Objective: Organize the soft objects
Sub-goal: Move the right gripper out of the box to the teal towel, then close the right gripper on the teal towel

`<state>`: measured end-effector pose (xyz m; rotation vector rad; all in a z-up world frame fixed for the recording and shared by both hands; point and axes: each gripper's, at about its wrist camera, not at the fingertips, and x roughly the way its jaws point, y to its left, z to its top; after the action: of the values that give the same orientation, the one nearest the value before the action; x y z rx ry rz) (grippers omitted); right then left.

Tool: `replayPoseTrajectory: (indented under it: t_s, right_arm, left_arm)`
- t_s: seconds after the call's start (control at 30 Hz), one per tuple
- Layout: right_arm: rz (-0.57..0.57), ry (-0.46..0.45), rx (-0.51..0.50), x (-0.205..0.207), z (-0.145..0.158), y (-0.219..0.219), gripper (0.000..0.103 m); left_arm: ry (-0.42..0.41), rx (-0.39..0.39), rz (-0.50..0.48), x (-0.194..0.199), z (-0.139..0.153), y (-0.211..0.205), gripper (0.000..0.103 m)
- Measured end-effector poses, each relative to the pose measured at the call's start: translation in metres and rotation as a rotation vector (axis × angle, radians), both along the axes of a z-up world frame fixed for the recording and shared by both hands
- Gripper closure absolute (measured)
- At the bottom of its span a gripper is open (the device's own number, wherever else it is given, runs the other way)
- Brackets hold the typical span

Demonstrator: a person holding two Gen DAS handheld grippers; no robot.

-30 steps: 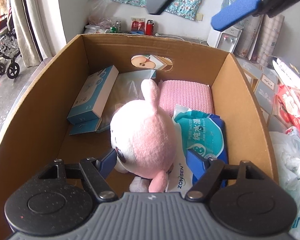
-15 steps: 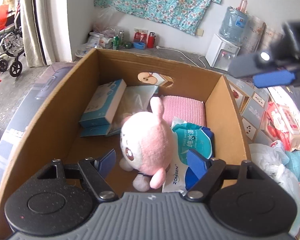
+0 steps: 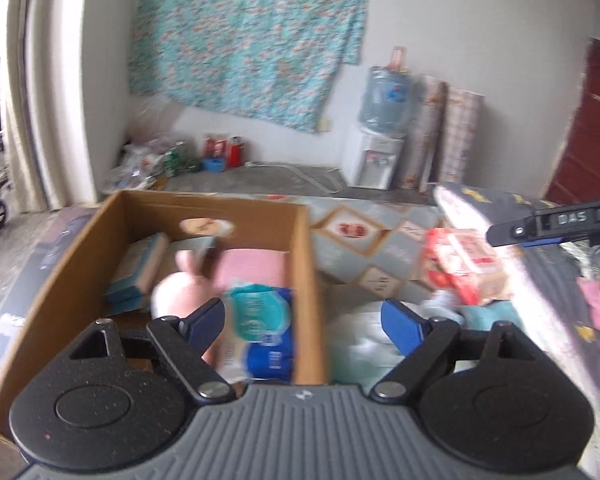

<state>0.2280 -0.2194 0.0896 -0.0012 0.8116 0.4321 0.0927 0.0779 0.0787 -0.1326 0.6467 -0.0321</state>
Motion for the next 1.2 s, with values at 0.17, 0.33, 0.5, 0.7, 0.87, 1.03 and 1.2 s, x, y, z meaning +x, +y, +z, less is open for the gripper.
replayPoseTrajectory:
  t_s: [0.17, 0.33, 0.5, 0.7, 0.87, 1.03, 1.2]
  right_arm:
    - [-0.080, 0.014, -0.038, -0.020, -0.016, -0.066, 0.018]
    - [-0.146, 0.067, -0.011, -0.043, -0.038, -0.118, 0.018]
    - [-0.184, 0.137, 0.037, -0.041, -0.064, -0.148, 0.018]
    - [-0.196, 0.249, 0.119, 0.003, -0.092, -0.154, 0.018]
    - [-0.223, 0.339, 0.133, 0.049, -0.125, -0.158, 0.019]
    - [-0.253, 0.402, 0.120, 0.078, -0.155, -0.166, 0.019]
    - [-0.287, 0.476, 0.136, 0.095, -0.179, -0.171, 0.019]
  left_arm:
    - [-0.047, -0.008, -0.146, -0.006, -0.009, -0.063, 0.016]
    - [-0.065, 0.006, -0.296, -0.006, -0.026, -0.120, 0.016]
    - [-0.069, 0.063, -0.424, 0.011, -0.040, -0.170, 0.017]
    - [-0.040, 0.174, -0.527, 0.056, -0.066, -0.224, 0.019]
    - [0.090, 0.118, -0.510, 0.102, -0.096, -0.239, 0.036]
    - [0.203, 0.066, -0.480, 0.140, -0.118, -0.241, 0.040]
    - [0.269, 0.058, -0.487, 0.160, -0.133, -0.253, 0.040]
